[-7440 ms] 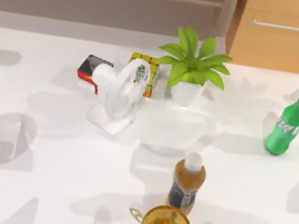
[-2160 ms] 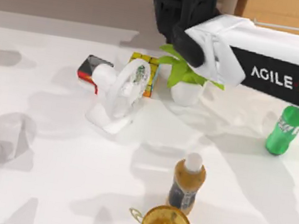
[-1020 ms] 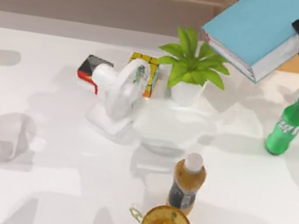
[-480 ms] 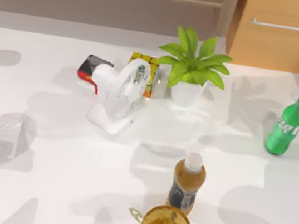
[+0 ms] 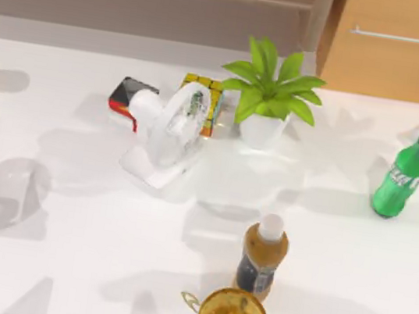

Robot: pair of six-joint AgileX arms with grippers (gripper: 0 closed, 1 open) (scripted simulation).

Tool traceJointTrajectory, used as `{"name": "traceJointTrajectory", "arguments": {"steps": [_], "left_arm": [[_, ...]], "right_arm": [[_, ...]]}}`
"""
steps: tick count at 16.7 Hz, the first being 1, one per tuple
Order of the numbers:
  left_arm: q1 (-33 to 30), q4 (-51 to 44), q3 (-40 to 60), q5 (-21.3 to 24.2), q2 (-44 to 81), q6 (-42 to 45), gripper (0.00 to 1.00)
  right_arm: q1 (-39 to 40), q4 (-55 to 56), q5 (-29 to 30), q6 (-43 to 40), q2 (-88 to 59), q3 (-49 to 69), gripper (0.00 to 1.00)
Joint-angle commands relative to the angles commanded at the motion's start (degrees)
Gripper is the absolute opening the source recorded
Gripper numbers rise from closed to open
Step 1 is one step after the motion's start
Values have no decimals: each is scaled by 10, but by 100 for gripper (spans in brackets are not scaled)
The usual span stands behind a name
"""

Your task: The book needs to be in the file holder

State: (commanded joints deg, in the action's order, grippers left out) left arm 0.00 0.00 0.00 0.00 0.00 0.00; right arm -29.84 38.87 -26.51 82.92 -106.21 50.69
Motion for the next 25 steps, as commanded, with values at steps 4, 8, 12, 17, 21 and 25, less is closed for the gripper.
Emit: {"name": "traceJointTrajectory", "arguments": {"steps": [4,8,12,17,21,25], "left_arm": [[0,0,0,0,0,0,100],[0,0,0,0,0,0,100],[0,0,0,0,0,0,100],[0,0,0,0,0,0,100],[0,0,0,0,0,0,100],[0,0,0,0,0,0,100]], "right_arm": [[-1,8,0,0,-15,8,0],[2,7,0,1,-14,7,0],[13,5,10,4,-37,43,0],[20,0,21,6,-68,72,0],[20,0,21,6,-68,72,15],[20,0,21,6,-68,72,45]]}}
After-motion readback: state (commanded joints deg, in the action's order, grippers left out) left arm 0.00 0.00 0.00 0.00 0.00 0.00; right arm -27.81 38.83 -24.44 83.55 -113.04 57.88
